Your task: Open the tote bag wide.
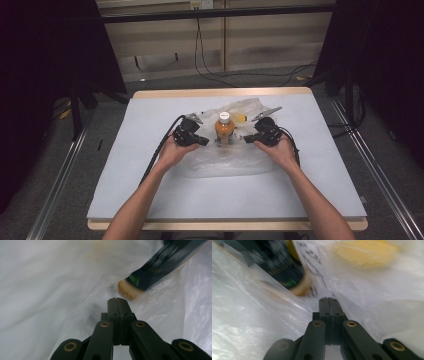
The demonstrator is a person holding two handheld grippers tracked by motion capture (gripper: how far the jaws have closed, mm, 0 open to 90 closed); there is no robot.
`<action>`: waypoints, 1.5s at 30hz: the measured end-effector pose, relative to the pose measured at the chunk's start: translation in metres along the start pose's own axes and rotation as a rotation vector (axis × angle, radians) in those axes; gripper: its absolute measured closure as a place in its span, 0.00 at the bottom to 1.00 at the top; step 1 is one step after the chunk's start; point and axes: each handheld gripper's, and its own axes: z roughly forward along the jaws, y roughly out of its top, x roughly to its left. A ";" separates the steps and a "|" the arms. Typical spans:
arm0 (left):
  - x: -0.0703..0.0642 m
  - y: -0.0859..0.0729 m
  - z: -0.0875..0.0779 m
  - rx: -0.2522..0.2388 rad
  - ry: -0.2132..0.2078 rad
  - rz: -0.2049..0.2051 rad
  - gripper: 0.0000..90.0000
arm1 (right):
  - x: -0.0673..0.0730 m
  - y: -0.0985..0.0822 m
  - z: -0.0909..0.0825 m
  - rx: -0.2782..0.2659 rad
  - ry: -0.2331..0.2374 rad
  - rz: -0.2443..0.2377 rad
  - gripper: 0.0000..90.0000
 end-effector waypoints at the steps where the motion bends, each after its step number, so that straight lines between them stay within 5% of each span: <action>1: 0.000 0.000 0.000 0.000 0.000 0.000 1.00 | -0.003 -0.003 0.002 0.006 0.001 0.005 1.00; 3: 0.005 -0.006 0.006 0.042 0.003 0.016 1.00 | -0.007 -0.009 0.005 0.021 0.010 0.013 1.00; 7: 0.006 -0.012 0.008 0.025 0.008 -0.021 1.00 | -0.008 -0.018 0.008 0.045 0.032 0.026 1.00; 11: 0.002 -0.017 0.002 0.059 0.021 0.030 1.00 | -0.011 -0.024 0.000 0.096 0.087 0.047 1.00; 15: -0.002 -0.029 -0.008 0.057 0.009 0.025 1.00 | -0.005 -0.033 -0.012 0.143 0.104 0.003 1.00; 19: -0.002 -0.037 -0.014 0.057 -0.020 0.014 1.00 | -0.004 -0.043 -0.018 0.127 0.127 -0.001 1.00; 22: -0.012 -0.043 -0.022 0.112 -0.013 0.079 1.00 | 0.002 -0.050 -0.023 0.121 0.144 -0.006 1.00; 23: -0.015 -0.045 -0.023 0.102 -0.016 0.057 1.00 | 0.003 -0.052 -0.024 0.116 0.142 -0.018 1.00; 25: -0.015 -0.049 -0.027 0.114 -0.023 0.080 1.00 | 0.003 -0.056 -0.027 0.109 0.153 -0.012 1.00; 32: -0.019 -0.063 -0.034 0.070 -0.026 0.063 1.00 | 0.011 -0.064 -0.034 0.105 0.146 -0.054 1.00; 36: -0.018 -0.072 -0.032 -0.023 -0.055 0.022 1.00 | 0.013 -0.067 -0.035 0.059 0.151 -0.051 1.00; 41: -0.033 -0.059 -0.042 -0.083 -0.048 0.056 1.00 | 0.023 -0.052 -0.046 -0.037 0.170 -0.062 1.00; 45: -0.047 -0.041 -0.046 -0.085 -0.046 0.100 1.00 | 0.032 -0.034 -0.055 -0.074 0.167 -0.098 1.00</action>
